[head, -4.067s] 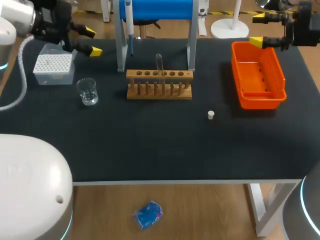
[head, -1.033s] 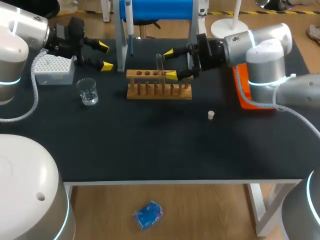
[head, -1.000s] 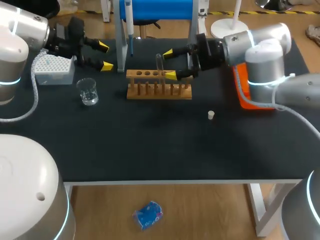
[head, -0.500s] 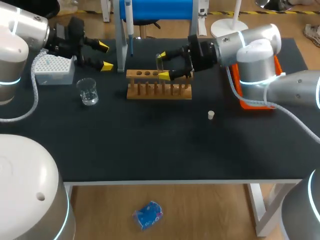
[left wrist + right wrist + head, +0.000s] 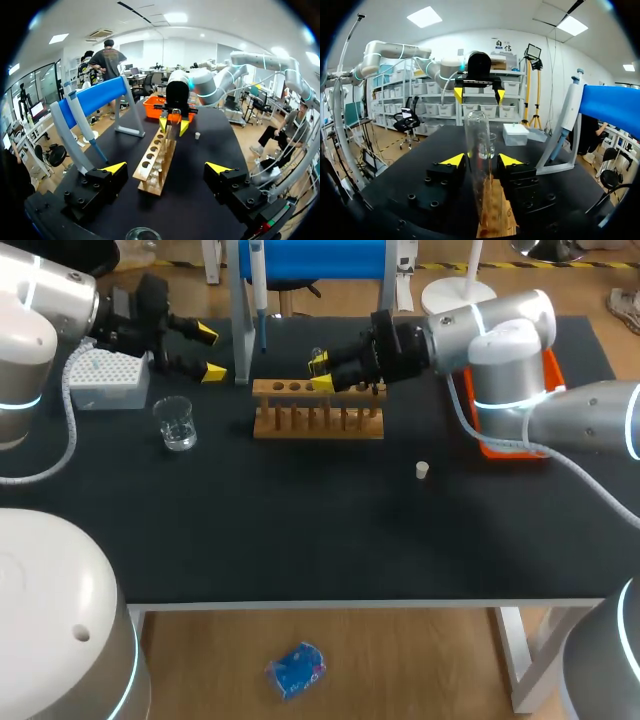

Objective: Invert the test tube, pick up the pipette, mount the tip to pipette, aspirate from beaker and dispense into the tube, eject the tip, return the pipette, and cap with the stopper.

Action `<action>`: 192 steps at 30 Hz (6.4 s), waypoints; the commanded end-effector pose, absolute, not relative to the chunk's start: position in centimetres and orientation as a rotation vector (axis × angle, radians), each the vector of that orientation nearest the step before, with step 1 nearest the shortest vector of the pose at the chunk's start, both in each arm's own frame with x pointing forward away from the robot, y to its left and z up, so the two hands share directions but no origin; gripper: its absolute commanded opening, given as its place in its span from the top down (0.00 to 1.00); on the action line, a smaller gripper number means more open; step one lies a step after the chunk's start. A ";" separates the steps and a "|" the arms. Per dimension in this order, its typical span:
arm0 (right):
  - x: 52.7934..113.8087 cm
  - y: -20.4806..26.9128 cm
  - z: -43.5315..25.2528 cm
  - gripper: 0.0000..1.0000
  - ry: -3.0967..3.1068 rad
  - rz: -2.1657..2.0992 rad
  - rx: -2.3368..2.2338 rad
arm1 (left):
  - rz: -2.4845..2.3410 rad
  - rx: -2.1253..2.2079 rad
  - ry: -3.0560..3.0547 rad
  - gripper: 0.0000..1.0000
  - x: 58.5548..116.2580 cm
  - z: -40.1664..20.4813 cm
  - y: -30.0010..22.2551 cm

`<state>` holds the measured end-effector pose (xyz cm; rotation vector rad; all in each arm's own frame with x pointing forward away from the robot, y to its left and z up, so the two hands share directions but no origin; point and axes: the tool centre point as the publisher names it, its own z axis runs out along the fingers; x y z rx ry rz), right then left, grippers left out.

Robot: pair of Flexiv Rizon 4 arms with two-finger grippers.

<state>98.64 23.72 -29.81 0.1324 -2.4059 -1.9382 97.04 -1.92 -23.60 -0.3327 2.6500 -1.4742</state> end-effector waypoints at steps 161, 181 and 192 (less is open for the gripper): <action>95.8 20.7 -16.8 1.00 -2.230 -2.193 0.025 | -1.472 -0.334 2.651 0.00 97.0 -23.6 -1.9; 94.3 19.2 -16.0 1.00 -1.974 -1.662 -0.552 | -1.137 0.325 2.207 0.00 91.8 -21.2 -5.3; 93.6 19.6 -15.4 1.00 -1.849 -1.533 -0.712 | -0.903 0.553 1.934 0.00 89.2 -20.4 -5.9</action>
